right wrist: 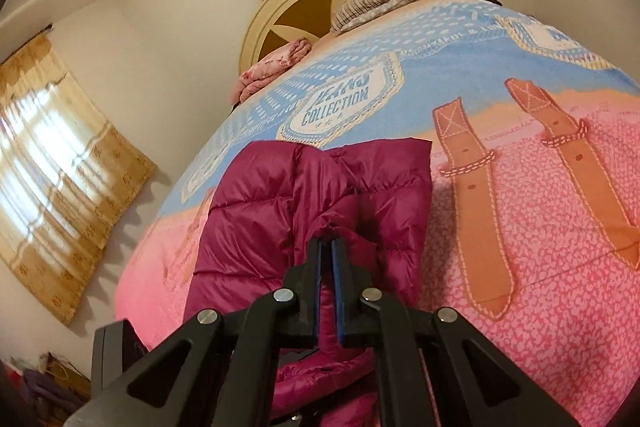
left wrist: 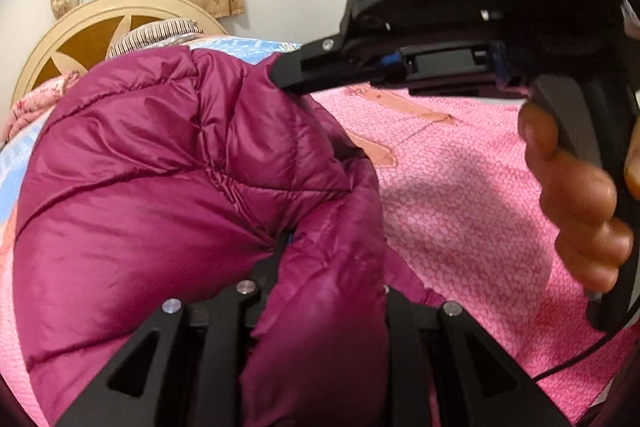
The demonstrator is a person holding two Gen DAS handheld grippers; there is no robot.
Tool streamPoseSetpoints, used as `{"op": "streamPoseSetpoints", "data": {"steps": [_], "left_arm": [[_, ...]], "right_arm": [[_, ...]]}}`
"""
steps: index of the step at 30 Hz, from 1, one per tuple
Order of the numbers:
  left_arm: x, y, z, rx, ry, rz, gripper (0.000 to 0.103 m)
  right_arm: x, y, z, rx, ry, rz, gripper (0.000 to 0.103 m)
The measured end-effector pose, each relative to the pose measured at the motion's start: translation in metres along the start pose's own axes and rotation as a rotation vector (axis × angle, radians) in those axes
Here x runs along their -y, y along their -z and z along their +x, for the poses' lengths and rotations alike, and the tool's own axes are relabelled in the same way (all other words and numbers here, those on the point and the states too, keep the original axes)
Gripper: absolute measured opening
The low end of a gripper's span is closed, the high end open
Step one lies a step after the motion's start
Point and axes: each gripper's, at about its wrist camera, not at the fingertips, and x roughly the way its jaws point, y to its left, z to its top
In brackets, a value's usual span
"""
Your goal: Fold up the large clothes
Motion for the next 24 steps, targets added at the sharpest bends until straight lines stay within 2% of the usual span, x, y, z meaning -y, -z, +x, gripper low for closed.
{"op": "streamPoseSetpoints", "data": {"steps": [3,4,7,8,11,13,15,18,21,23,24], "left_arm": [[-0.001,0.0,0.003,-0.01,0.013,-0.02,0.022],[-0.001,0.001,0.001,-0.01,0.015,-0.022,0.022],[-0.004,-0.002,0.003,-0.01,0.016,-0.025,0.022],[-0.004,-0.003,0.004,-0.01,0.014,-0.024,0.022],[-0.009,-0.008,0.007,-0.011,0.011,-0.025,0.022],[-0.008,-0.008,0.002,-0.015,0.009,-0.031,0.024],[-0.011,-0.01,-0.005,-0.021,-0.001,-0.015,0.027],[-0.01,-0.01,-0.021,-0.061,0.007,0.021,0.038],[-0.017,-0.006,-0.048,-0.053,0.036,0.048,0.048],[-0.028,-0.005,-0.072,-0.021,0.063,0.049,0.07],[-0.035,-0.006,-0.082,0.004,0.071,0.045,0.075]], "right_arm": [[0.002,0.0,0.005,0.001,0.031,0.015,0.005],[0.002,-0.001,0.0,0.034,0.045,0.024,0.005],[-0.008,-0.002,-0.024,0.12,0.0,0.003,0.005],[-0.014,-0.002,-0.028,0.124,-0.007,-0.026,0.005],[-0.021,-0.003,-0.013,0.044,0.065,-0.084,0.005],[-0.011,-0.002,0.009,-0.031,0.047,-0.065,0.005],[0.0,0.002,0.03,-0.104,0.07,-0.039,0.005],[0.014,0.012,0.052,-0.146,0.076,-0.021,0.005],[0.024,0.018,0.063,-0.163,0.062,0.019,0.004],[0.028,0.019,0.065,-0.167,0.06,0.026,0.004],[0.032,0.021,0.066,-0.166,0.055,0.028,0.003]]}}
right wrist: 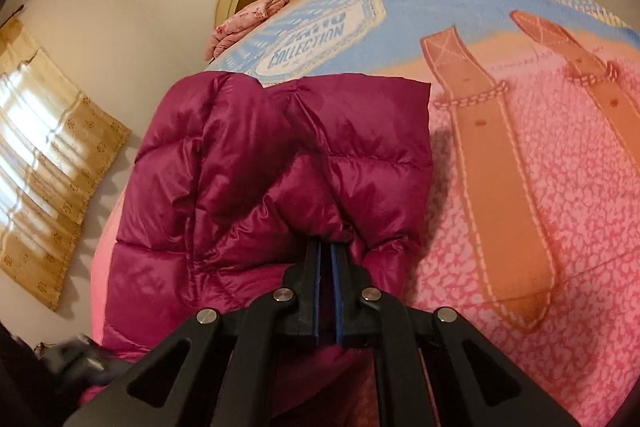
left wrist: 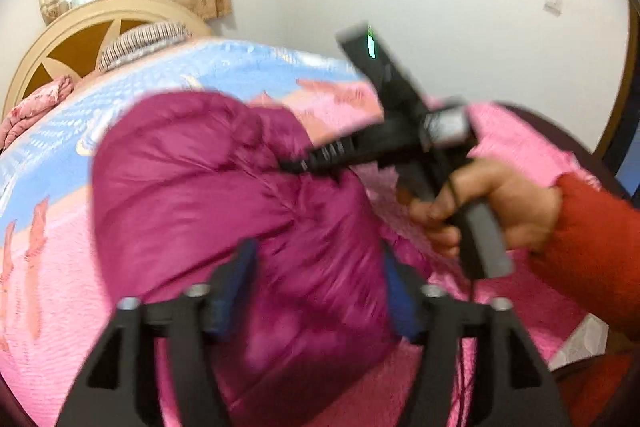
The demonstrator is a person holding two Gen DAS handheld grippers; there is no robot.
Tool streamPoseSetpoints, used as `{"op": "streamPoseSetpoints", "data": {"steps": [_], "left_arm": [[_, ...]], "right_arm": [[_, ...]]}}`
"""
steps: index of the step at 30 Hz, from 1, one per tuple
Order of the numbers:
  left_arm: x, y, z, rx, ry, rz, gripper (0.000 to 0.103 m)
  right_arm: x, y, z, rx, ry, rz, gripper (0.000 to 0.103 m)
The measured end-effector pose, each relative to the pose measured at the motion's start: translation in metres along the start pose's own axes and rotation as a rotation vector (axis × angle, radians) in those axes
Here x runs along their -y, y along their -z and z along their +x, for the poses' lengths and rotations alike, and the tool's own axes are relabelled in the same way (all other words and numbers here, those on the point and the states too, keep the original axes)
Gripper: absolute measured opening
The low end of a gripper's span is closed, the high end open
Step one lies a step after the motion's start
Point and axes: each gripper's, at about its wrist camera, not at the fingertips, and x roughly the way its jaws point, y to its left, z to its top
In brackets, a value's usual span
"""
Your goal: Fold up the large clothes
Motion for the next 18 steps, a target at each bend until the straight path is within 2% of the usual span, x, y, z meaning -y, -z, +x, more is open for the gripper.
{"op": "streamPoseSetpoints", "data": {"steps": [3,5,6,9,11,15,18], "left_arm": [[-0.031,-0.013,-0.031,0.101,-0.022,-0.054,0.083],[-0.062,-0.027,-0.034,0.141,-0.076,-0.129,0.086],[-0.079,-0.036,-0.027,0.141,-0.126,-0.169,0.086],[-0.119,-0.056,0.009,0.099,-0.227,-0.248,0.086],[-0.13,-0.064,0.04,0.05,-0.284,-0.245,0.085],[-0.122,-0.074,0.089,-0.019,-0.342,-0.195,0.085],[-0.111,-0.068,0.107,-0.065,-0.398,-0.16,0.088]], "right_arm": [[0.01,0.003,0.001,0.009,-0.031,0.016,0.001],[0.015,0.003,0.001,0.015,-0.058,0.039,0.001],[0.017,0.004,0.001,0.019,-0.069,0.053,0.001],[0.015,0.006,0.0,0.033,-0.059,0.046,0.001],[0.009,0.008,-0.002,0.041,-0.028,0.012,0.001],[0.001,0.013,-0.004,0.056,0.006,-0.03,0.001],[0.006,0.015,-0.006,0.06,-0.015,-0.013,0.001]]}}
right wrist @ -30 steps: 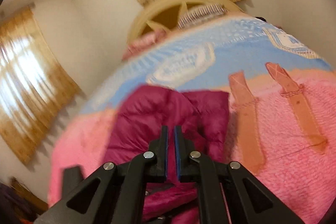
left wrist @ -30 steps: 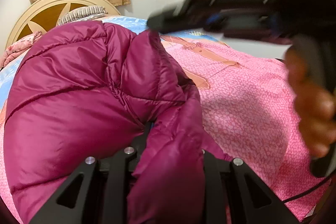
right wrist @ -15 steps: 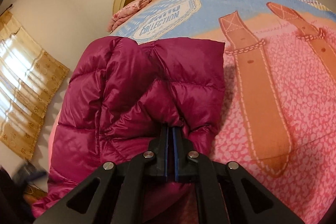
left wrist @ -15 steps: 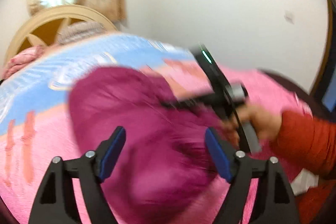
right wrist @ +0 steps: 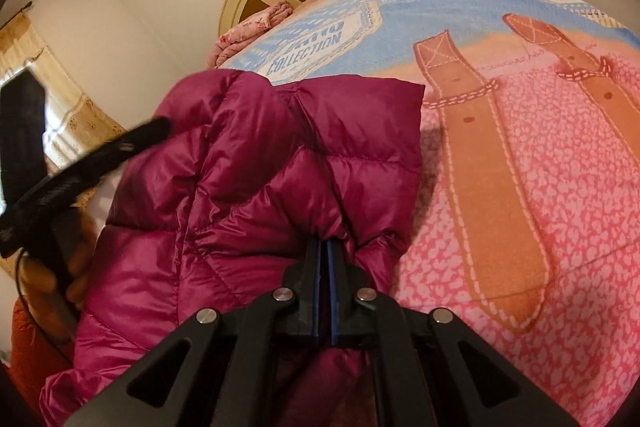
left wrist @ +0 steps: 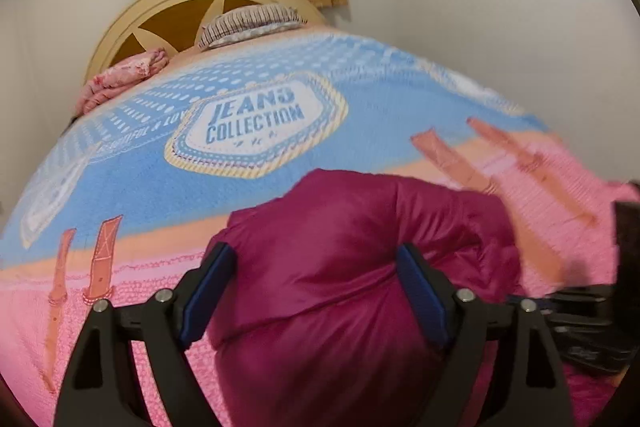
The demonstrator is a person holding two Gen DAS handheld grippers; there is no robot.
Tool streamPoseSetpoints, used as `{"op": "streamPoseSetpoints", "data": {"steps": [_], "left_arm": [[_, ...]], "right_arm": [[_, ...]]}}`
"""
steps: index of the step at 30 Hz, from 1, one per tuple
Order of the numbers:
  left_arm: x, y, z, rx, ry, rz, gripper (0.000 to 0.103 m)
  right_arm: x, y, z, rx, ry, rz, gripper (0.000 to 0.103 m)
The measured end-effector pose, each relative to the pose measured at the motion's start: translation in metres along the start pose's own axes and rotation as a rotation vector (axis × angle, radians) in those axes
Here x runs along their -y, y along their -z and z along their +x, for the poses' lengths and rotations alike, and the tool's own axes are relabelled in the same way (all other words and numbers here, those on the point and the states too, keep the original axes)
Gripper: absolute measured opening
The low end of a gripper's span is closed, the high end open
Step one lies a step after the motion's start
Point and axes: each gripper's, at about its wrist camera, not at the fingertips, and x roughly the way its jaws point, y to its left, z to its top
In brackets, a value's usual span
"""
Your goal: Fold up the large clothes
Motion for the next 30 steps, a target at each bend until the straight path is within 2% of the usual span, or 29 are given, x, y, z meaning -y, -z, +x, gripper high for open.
{"op": "streamPoseSetpoints", "data": {"steps": [4,7,10,13,16,18,20,22,24,30], "left_arm": [[0.015,0.013,0.013,-0.026,-0.095,0.062,0.092],[0.019,0.016,0.016,-0.038,-0.125,0.085,0.094],[0.02,0.018,0.019,-0.051,-0.15,0.096,0.094],[0.023,0.019,0.018,-0.05,-0.162,0.105,0.094],[0.024,0.019,0.018,-0.05,-0.165,0.108,0.094],[0.025,0.02,0.018,-0.049,-0.17,0.112,0.094],[0.026,0.02,0.018,-0.048,-0.176,0.116,0.094],[0.026,0.021,0.017,-0.046,-0.179,0.12,0.094],[0.027,0.021,0.016,-0.043,-0.184,0.127,0.094],[0.031,0.022,0.017,-0.04,-0.192,0.138,0.094]], "right_arm": [[0.007,0.001,-0.003,0.005,-0.026,0.039,0.001],[-0.002,0.002,-0.011,0.037,0.037,0.002,0.002],[-0.014,0.003,-0.04,0.066,0.108,-0.005,0.005],[-0.029,0.005,-0.074,0.101,0.065,-0.039,0.005],[-0.049,0.016,-0.107,0.097,0.022,-0.094,0.005],[-0.056,0.021,-0.108,0.073,-0.031,-0.084,0.006],[-0.062,0.034,-0.099,0.009,-0.067,-0.084,0.007],[-0.068,0.052,-0.085,-0.042,0.004,-0.137,0.007],[-0.065,0.061,-0.076,-0.051,0.029,-0.135,0.007],[-0.031,0.078,-0.059,-0.068,-0.072,-0.016,0.004]]}}
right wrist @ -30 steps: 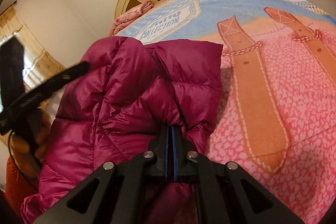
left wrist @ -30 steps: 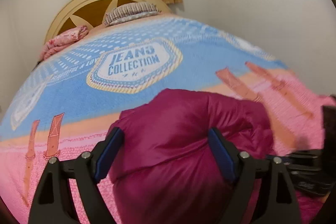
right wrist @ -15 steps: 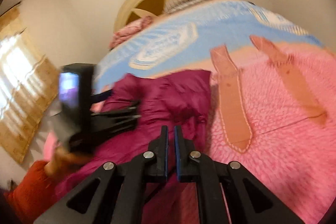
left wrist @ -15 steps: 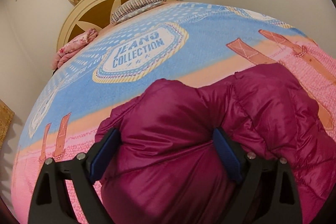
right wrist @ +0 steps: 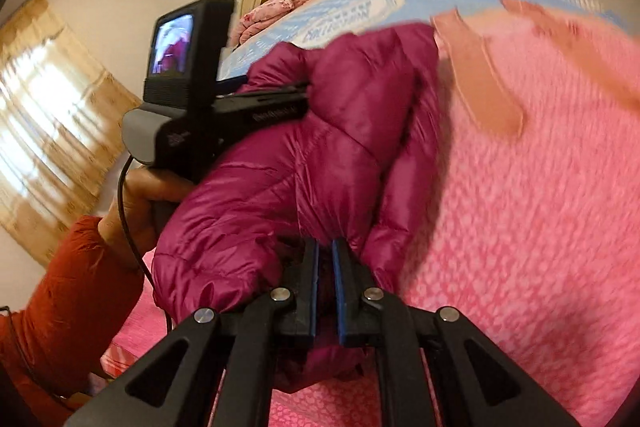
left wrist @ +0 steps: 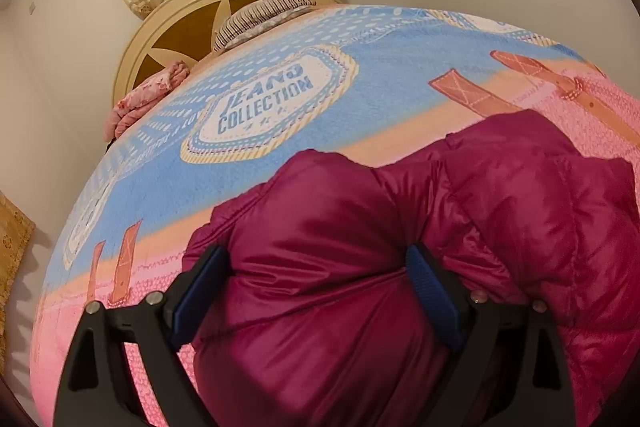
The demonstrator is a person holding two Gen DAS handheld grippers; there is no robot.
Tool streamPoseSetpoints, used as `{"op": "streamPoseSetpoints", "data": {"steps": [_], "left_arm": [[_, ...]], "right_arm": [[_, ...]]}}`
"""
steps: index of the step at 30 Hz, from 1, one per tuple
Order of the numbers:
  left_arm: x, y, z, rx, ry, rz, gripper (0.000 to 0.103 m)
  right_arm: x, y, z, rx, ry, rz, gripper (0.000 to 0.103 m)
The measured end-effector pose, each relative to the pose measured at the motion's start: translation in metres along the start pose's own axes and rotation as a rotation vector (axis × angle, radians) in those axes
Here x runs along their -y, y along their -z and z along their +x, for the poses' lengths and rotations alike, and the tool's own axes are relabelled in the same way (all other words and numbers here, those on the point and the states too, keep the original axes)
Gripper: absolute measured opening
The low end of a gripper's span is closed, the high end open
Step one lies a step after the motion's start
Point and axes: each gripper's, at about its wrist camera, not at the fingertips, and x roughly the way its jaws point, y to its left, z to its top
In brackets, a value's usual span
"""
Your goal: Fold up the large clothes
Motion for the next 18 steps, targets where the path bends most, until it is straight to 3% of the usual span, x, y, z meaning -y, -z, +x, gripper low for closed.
{"op": "streamPoseSetpoints", "data": {"steps": [5,8,11,14,16,17,18], "left_arm": [[0.0,0.0,0.0,0.003,-0.004,-0.001,0.094],[-0.002,0.001,-0.001,0.005,0.013,-0.01,0.095],[-0.018,0.003,-0.006,-0.017,0.085,-0.07,0.095],[-0.045,0.01,-0.018,-0.037,0.176,-0.185,0.098],[-0.066,0.02,-0.029,-0.031,0.228,-0.258,0.1],[-0.074,0.024,-0.034,-0.024,0.242,-0.283,0.101],[-0.083,0.029,-0.039,-0.015,0.255,-0.311,0.101]], "right_arm": [[0.019,-0.001,0.002,-0.011,-0.088,0.068,0.002],[0.013,-0.005,-0.002,-0.014,-0.058,0.055,0.002],[0.005,-0.013,-0.019,-0.03,-0.024,0.069,0.006],[0.005,-0.028,-0.046,0.042,-0.015,0.053,0.007],[0.007,-0.039,-0.066,0.087,-0.011,0.059,0.031],[0.009,-0.044,-0.072,0.108,-0.005,0.069,0.072],[0.011,-0.047,-0.081,0.155,-0.009,0.078,0.092]]}}
